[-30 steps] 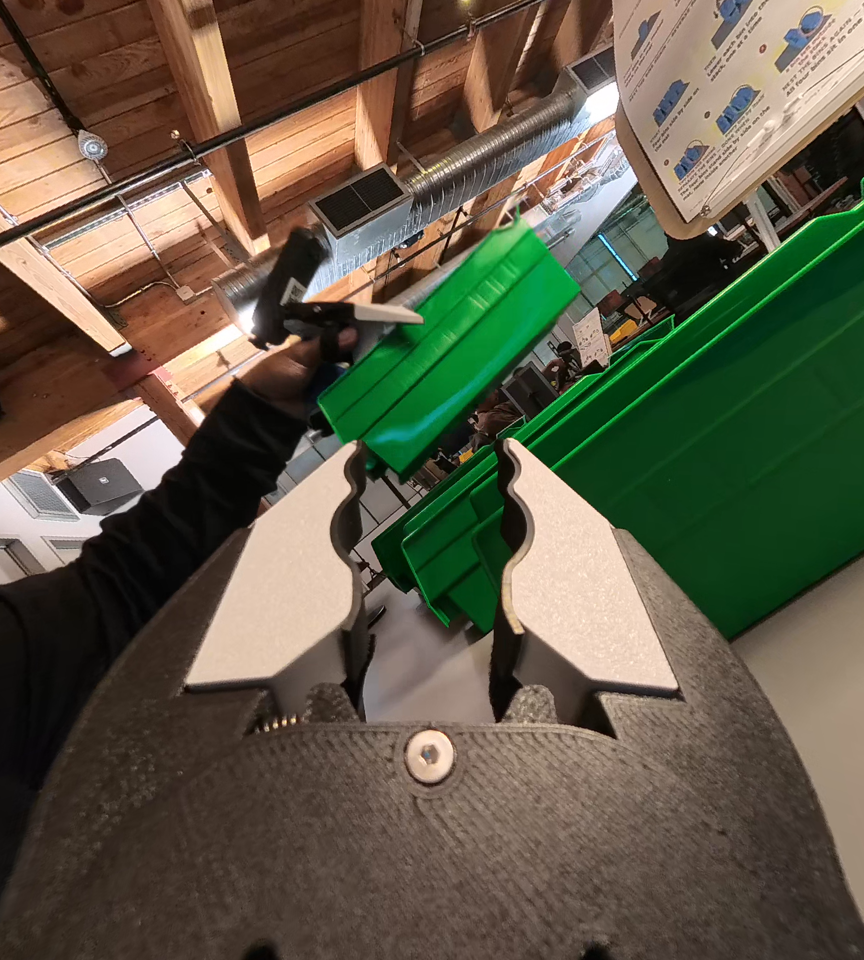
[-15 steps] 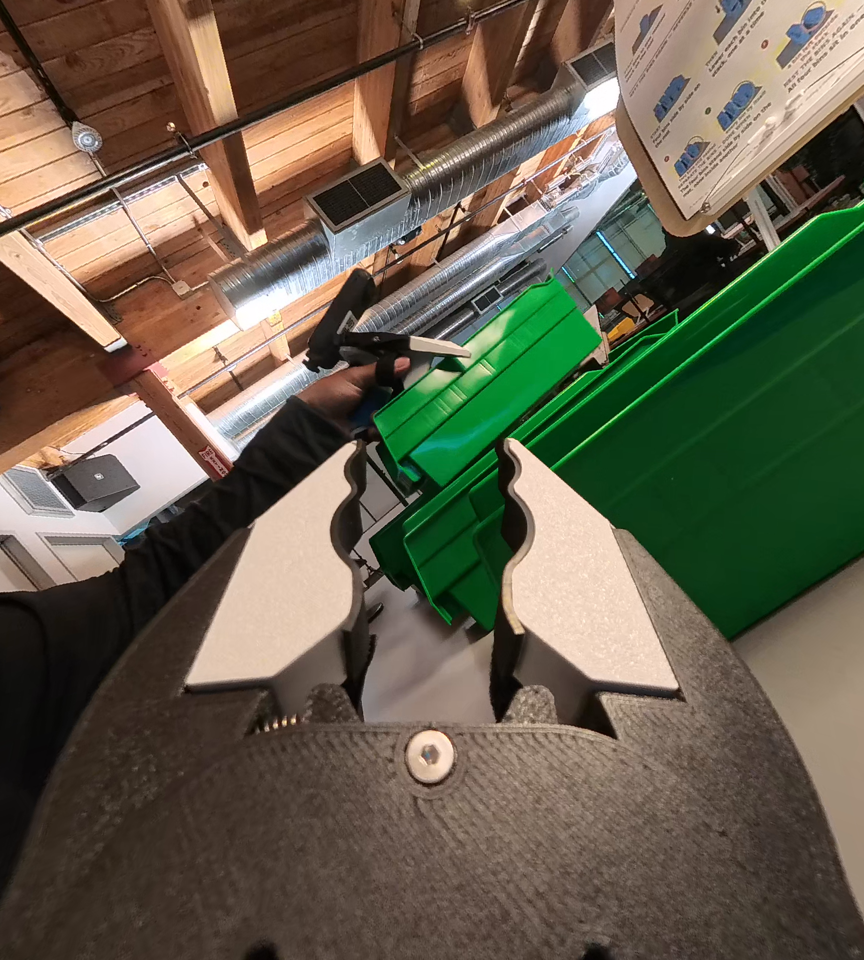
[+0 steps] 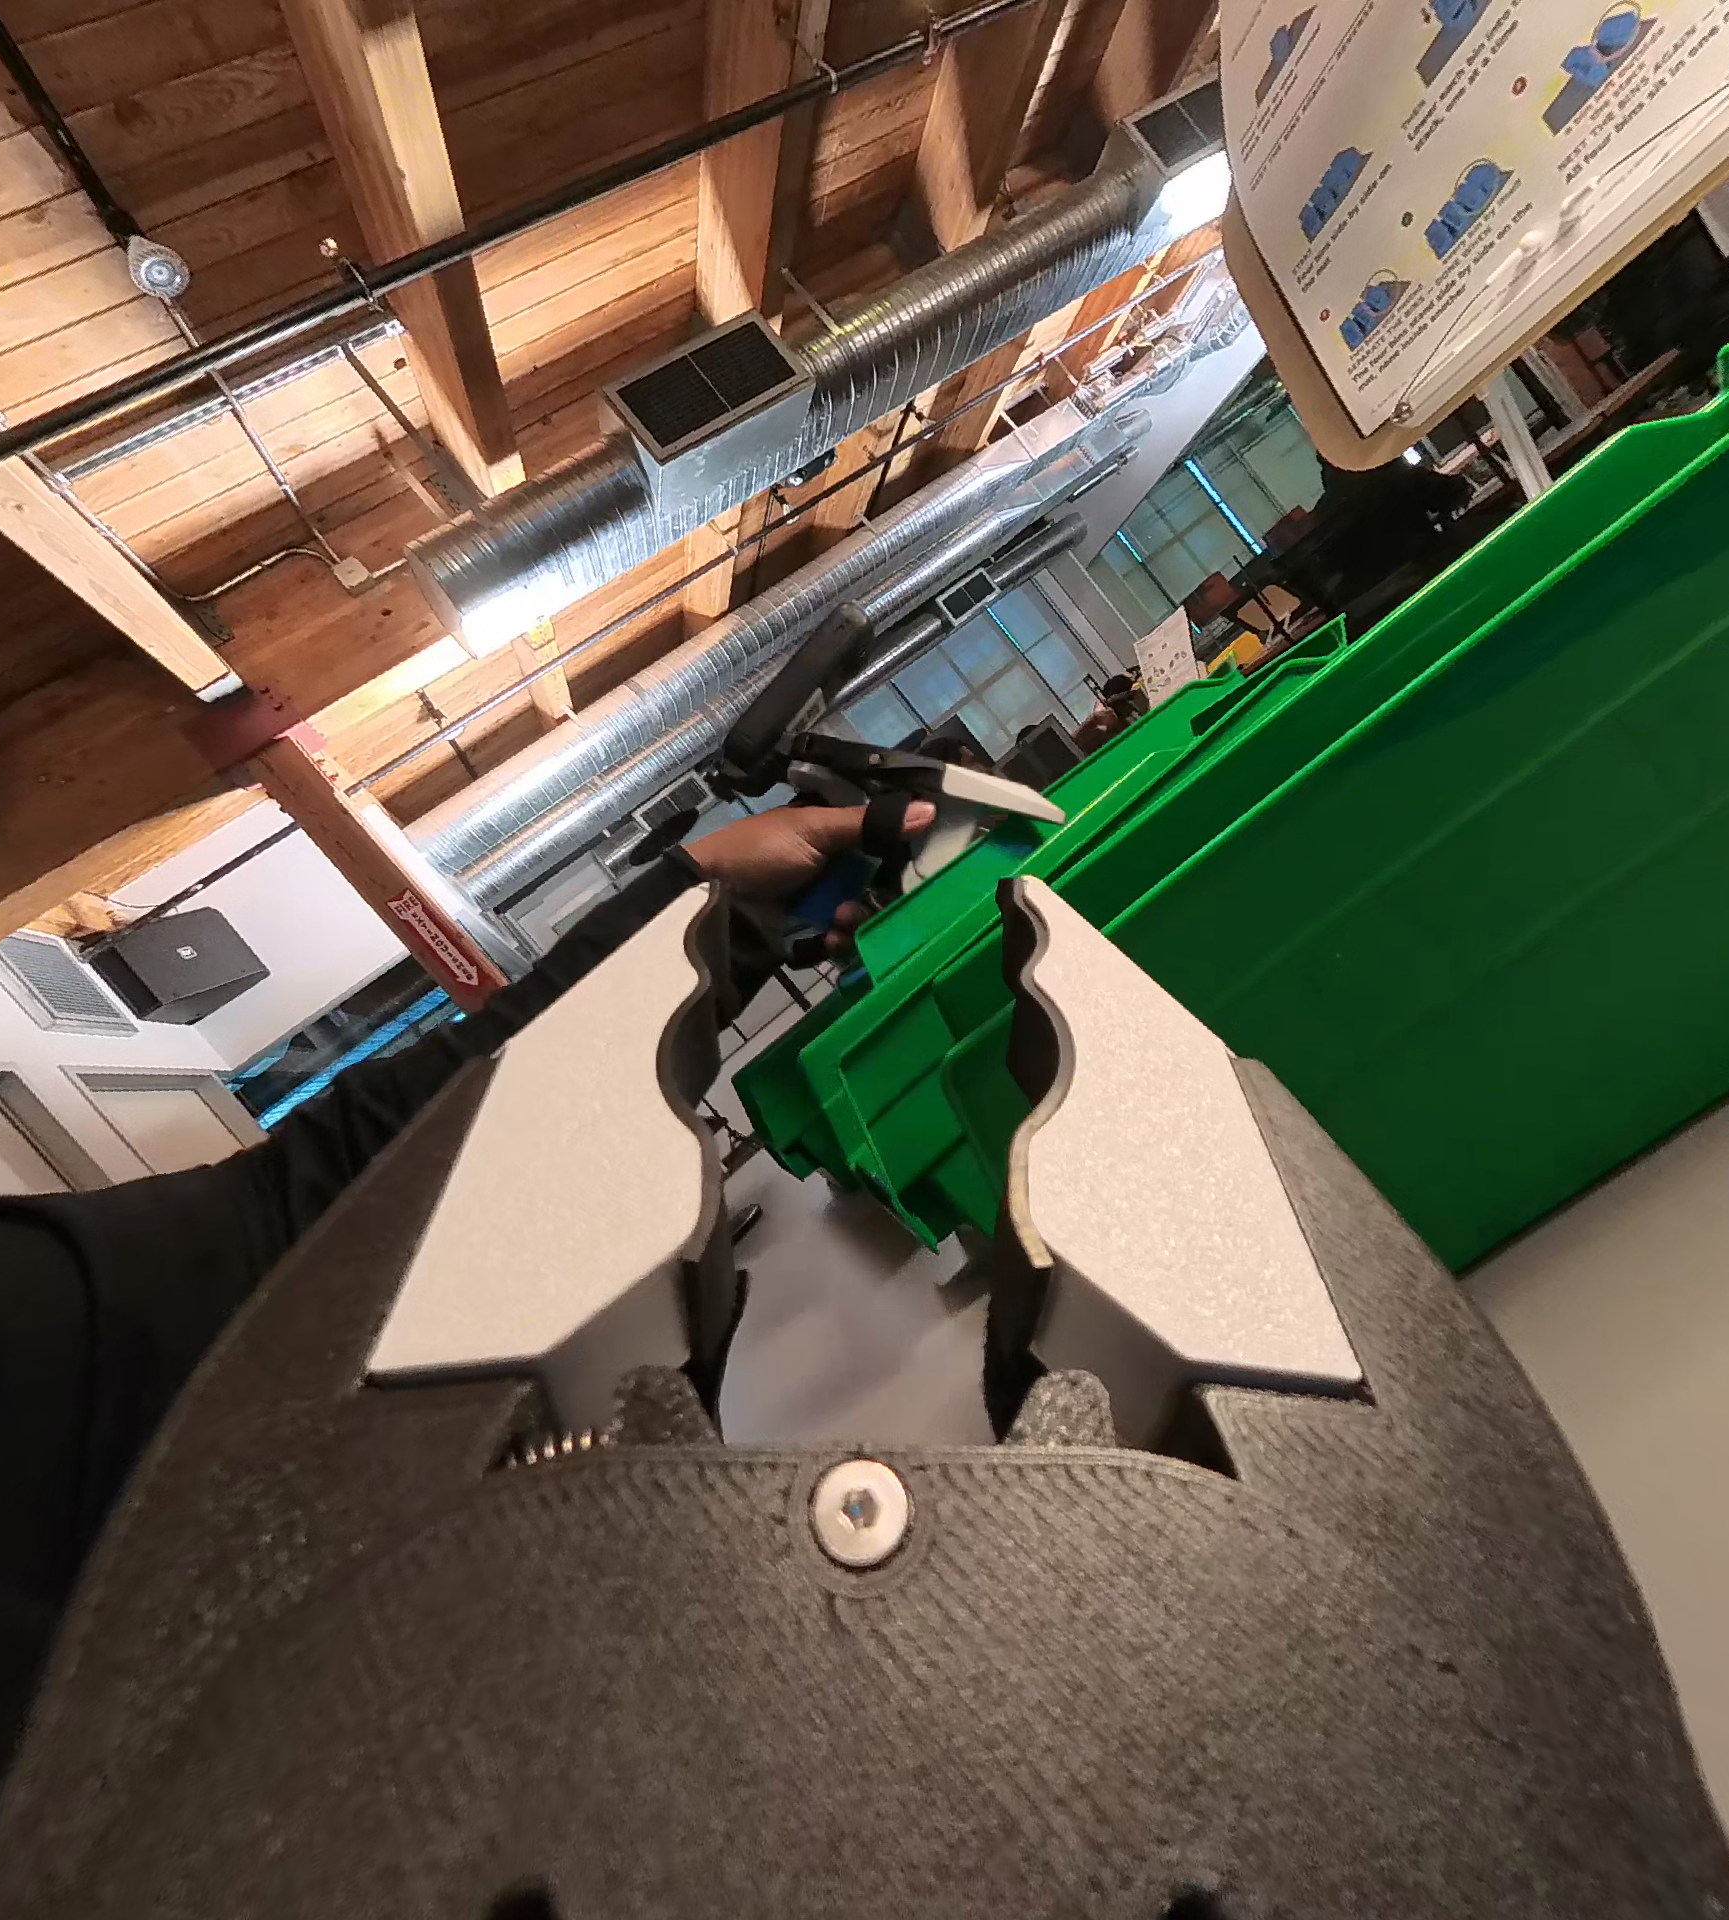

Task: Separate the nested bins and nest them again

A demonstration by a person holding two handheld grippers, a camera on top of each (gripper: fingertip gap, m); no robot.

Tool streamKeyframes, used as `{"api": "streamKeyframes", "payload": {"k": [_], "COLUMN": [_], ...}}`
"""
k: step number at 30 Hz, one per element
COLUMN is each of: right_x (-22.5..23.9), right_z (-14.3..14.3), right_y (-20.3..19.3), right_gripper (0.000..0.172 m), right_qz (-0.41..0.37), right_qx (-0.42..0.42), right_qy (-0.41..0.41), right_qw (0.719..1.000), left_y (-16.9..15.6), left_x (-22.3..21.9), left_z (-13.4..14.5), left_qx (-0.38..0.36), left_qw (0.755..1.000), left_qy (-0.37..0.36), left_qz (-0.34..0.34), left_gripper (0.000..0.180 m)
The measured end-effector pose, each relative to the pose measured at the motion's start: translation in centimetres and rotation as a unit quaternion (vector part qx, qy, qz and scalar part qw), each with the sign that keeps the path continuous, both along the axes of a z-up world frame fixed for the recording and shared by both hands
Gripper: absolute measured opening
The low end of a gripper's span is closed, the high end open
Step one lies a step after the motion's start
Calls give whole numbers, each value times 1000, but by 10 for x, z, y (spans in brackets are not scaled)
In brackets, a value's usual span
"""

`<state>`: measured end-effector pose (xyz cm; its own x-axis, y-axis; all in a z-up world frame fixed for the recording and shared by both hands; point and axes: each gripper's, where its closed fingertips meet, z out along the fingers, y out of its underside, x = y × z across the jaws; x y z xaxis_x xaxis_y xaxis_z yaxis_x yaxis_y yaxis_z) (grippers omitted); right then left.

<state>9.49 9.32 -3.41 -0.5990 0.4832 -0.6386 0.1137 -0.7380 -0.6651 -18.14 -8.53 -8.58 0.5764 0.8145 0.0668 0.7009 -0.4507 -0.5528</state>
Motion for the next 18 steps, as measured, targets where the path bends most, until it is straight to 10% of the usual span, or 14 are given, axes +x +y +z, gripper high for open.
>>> {"api": "streamKeyframes", "payload": {"k": [18], "right_x": [-13], "right_z": [-18], "right_y": [0], "right_gripper": [56], "right_qz": [-113], "right_qx": [136], "right_qy": [-57], "right_qw": [983], "left_y": [-2], "left_x": [113], "left_z": [55], "left_qx": [210], "left_qw": [961], "left_qy": [150], "left_qz": [-98], "left_gripper": [114]}}
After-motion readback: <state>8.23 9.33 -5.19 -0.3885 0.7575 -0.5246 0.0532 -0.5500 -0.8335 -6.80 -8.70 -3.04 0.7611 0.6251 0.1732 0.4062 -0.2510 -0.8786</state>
